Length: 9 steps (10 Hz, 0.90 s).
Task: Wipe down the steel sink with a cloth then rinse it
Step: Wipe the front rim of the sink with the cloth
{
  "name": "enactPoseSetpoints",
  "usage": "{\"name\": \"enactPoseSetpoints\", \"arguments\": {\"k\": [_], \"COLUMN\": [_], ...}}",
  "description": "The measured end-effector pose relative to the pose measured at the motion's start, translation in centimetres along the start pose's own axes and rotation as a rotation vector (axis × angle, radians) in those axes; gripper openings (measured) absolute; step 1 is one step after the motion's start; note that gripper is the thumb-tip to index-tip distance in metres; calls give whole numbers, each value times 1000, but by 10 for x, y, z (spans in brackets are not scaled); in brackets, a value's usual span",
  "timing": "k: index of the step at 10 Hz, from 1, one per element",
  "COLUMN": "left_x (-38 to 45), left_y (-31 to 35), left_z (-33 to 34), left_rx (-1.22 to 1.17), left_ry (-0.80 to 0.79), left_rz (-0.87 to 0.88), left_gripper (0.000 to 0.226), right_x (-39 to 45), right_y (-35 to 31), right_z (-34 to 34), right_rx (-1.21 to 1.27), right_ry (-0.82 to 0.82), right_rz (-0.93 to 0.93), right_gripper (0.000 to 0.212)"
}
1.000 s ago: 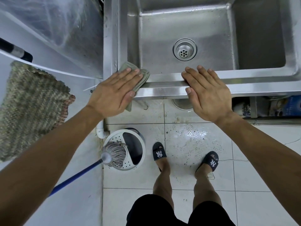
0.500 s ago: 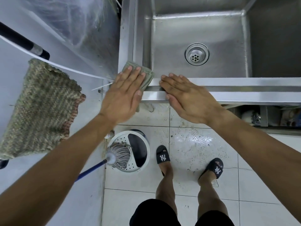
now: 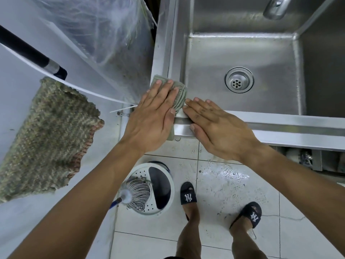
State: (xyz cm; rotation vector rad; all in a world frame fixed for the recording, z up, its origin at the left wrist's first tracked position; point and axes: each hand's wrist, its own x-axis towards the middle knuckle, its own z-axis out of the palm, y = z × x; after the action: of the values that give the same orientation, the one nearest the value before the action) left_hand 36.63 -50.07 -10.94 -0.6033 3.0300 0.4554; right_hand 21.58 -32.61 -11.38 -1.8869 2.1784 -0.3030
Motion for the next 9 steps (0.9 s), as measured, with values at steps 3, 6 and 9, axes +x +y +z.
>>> {"name": "enactPoseSetpoints", "arguments": {"k": [3, 6, 9], "left_x": [-8, 50, 29], "left_y": [26, -5, 2], "left_z": [4, -1, -2], "left_rx": [-30, -27, -53], "left_ry": [51, 60, 38], "left_rz": [-167, -122, -136], "left_gripper": [62, 61, 60], "right_x": [-7, -7, 12], "right_y": [13, 41, 65], "right_z": [-4, -12, -7], "right_rx": [22, 127, 271], "right_ry": [-96, 17, -191], "right_rz": [-143, -361, -404], "right_gripper": [56, 46, 58]}}
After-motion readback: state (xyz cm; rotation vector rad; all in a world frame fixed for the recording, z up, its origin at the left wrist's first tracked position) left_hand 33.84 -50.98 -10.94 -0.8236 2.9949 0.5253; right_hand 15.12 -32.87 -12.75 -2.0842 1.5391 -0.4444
